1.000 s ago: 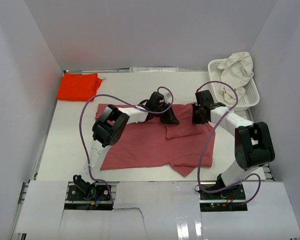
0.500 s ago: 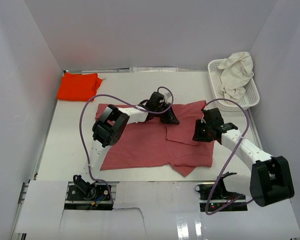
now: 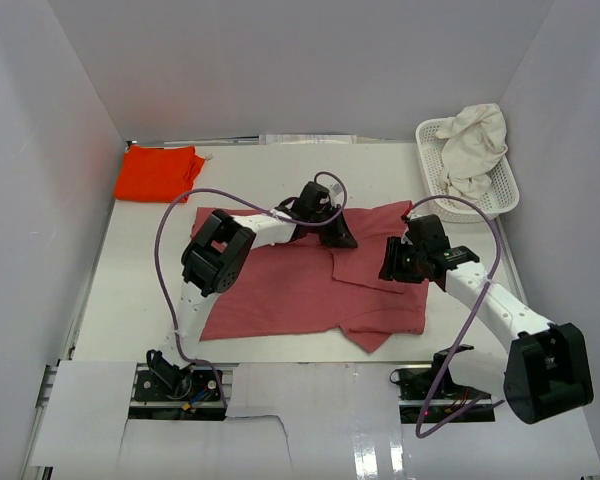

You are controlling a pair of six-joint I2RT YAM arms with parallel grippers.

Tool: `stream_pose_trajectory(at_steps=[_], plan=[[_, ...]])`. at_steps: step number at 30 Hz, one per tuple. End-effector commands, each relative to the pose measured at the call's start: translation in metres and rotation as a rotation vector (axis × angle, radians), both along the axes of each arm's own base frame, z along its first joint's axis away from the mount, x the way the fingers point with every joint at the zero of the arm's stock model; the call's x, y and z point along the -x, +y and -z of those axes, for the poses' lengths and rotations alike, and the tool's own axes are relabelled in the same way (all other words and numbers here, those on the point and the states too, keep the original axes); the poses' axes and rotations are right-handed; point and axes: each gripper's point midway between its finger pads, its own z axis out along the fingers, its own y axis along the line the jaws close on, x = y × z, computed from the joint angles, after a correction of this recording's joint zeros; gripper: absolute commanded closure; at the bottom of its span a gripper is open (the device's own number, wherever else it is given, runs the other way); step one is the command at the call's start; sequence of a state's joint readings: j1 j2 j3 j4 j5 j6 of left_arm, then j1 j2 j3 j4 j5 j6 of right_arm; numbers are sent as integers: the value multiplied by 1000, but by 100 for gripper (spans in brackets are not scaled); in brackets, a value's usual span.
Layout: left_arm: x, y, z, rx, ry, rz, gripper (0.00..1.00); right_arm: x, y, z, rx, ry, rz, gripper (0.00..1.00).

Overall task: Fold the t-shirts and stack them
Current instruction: Fold the flattened tshirt in 1/3 of the way

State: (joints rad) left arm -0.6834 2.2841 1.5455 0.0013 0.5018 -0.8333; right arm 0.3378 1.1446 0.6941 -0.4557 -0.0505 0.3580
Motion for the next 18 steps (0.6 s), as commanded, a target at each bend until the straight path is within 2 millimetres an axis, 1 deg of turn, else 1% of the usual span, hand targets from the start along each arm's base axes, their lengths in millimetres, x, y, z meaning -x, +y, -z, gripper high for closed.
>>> stream_pose_trajectory(at_steps=[1, 2, 3, 4, 5, 6, 7, 8, 9, 10, 11, 12, 13, 14, 15, 16, 17, 18], plan=[[-4, 1, -109, 79, -163, 7, 87, -31, 16, -26, -53, -114, -28, 49], [-6, 4, -122, 82, -185, 8, 87, -35, 18, -25, -55, -114, -34, 49], [-9, 15, -129, 65, -182, -4, 86, -38, 19, -26, -55, -118, -35, 49], [-12, 24, -135, 60, -191, -15, 86, -47, 21, -32, -58, -139, -32, 49], [-12, 35, -156, 74, -226, -24, 86, -51, 22, -28, -49, -127, -33, 49], [-22, 58, -158, 60, -222, -66, 85, -55, 24, -29, -50, -129, -40, 49], [-19, 78, -143, 27, -189, -94, 85, -65, 29, -39, -62, -151, -49, 50], [-20, 99, -161, 26, -226, -141, 85, -69, 33, -35, -67, -134, -63, 50], [-31, 131, -160, 3, -225, -216, 85, -71, 43, -38, -104, -130, -97, 50], [-23, 156, -137, -49, -183, -262, 85, -73, 52, -41, -121, -135, -130, 50], [-25, 183, -153, -84, -241, -359, 85, -82, 64, -46, -135, -147, -159, 50], [-27, 213, -150, -127, -240, -442, 85, -84, 72, -48, -135, -150, -183, 50], [-23, 233, -147, -160, -245, -502, 85, -81, 91, -51, -128, -158, -247, 50], [-11, 253, -130, -212, -219, -555, 85, -88, 105, -56, -121, -164, -281, 49], [-9, 286, -147, -234, -253, -683, 85, -89, 114, -59, -105, -176, -304, 48], [-4, 300, -149, -248, -257, -738, 85, -85, 130, -60, -92, -184, -353, 47], [4, 321, -140, -267, -236, -799, 85, -92, 143, -63, -85, -200, -373, 46], [11, 336, -160, -242, -280, -868, 85, -94, 152, -66, -84, -216, -397, 45]])
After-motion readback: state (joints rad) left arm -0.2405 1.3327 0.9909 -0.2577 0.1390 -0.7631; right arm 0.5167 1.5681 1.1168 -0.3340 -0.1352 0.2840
